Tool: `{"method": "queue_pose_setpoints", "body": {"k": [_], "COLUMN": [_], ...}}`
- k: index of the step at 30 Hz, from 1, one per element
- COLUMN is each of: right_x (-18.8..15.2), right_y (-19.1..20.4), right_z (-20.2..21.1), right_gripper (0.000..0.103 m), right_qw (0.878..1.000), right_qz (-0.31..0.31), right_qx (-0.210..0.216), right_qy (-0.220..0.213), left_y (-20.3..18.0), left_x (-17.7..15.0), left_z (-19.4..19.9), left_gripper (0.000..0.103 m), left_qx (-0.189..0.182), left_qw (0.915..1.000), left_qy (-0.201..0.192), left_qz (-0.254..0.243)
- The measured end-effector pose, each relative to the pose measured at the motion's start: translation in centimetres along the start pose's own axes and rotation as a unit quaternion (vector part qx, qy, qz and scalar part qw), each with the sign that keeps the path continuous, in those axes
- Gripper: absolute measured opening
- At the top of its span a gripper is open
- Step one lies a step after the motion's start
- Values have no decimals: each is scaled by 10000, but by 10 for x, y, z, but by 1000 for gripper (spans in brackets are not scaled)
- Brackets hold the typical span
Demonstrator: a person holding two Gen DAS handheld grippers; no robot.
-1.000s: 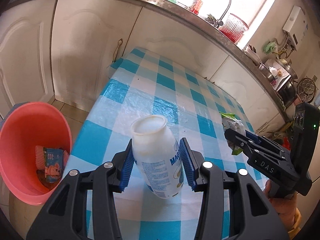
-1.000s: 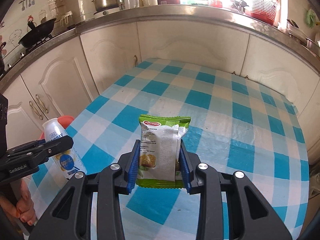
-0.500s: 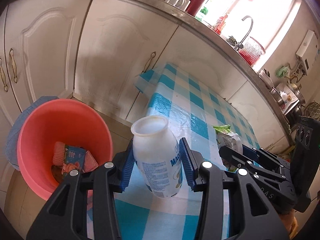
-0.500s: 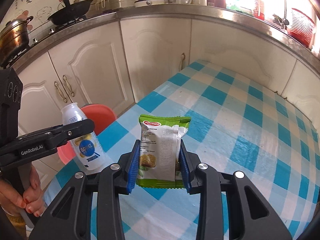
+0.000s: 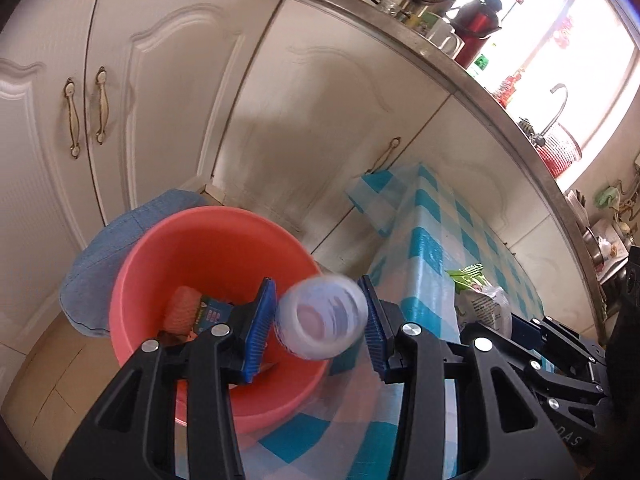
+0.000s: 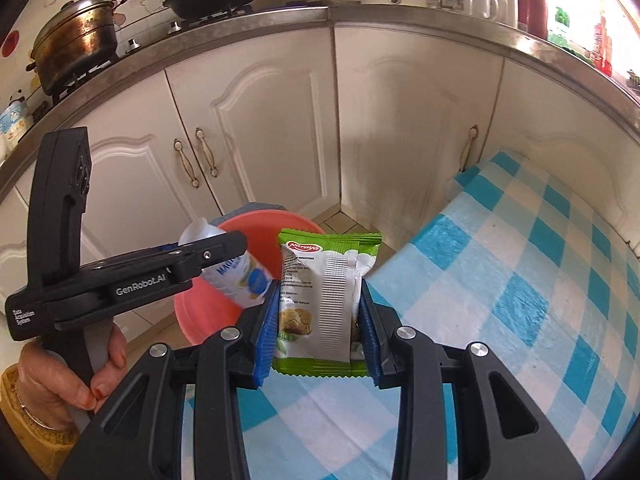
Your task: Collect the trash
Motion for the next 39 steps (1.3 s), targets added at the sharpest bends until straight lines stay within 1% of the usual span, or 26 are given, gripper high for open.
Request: {"method": "queue_pose_setpoints", "body": {"k": [7,10,13,16,17,18,19,20,22,23,24,25,29,31,36,39], "right_x": [10,14,14,13,13,12,12,12,13,13,12,12,8,4,-6,-11], "right_y": [18,26,29,31,31,29,26,24,19,17,14,9,-4,-14,-42,-57], "right_z": [-36,-48,-59,-68,-70,-71,-70,-68,-63,-61,-59,-56,-43,-35,-10,8], "right_gripper": [37,39,40,42,44,53,64,67,71,72,76,80,82,87,88,88], "right_qw": [9988,9981,9967,9961,9958,9956,9956,9957,9958,9960,9961,9963,9975,9981,9967,9945], "right_qz": [58,100,84,89,67,8,-58,-98,-162,-206,-258,-326,-447,-520,-793,-925], "right_qx": [405,528,688,727,748,784,795,805,821,802,781,748,530,321,-80,-396], "right_qy": [254,313,419,494,515,521,496,455,365,334,314,286,155,96,-124,-297], "left_y": [33,46,52,55,56,56,56,56,55,53,52,51,38,30,6,-14], "left_x": [0,-2,-3,-4,-4,-4,-5,-5,-6,-6,-6,-6,-4,-3,-2,-3], "left_z": [-13,-16,-18,-19,-19,-20,-20,-20,-19,-19,-19,-20,-20,-18,-14,-9], "left_gripper": [44,43,43,44,44,44,49,53,67,69,79,84,87,89,90,90], "left_qx": [307,394,428,483,499,513,542,580,667,698,746,805,1062,1162,1242,1192], "left_qw": [9992,9985,9982,9979,9978,9978,9977,9975,9970,9969,9967,9963,9943,9931,9909,9897], "left_qy": [81,125,149,119,104,91,78,59,-7,-32,-41,-48,-87,-116,-169,-253], "left_qz": [260,367,401,418,418,414,404,398,381,358,331,308,47,-112,-494,-745]}}
Point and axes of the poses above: each gripper's, at about its wrist camera, not at the fingertips, and z roughly against the way its jaws point, y to its left, x to its top, the point moved 2 cm from there along -z, roughly the way its jaws point, and after that the axes turned 6 degrees about x, right-handed, at the moved point
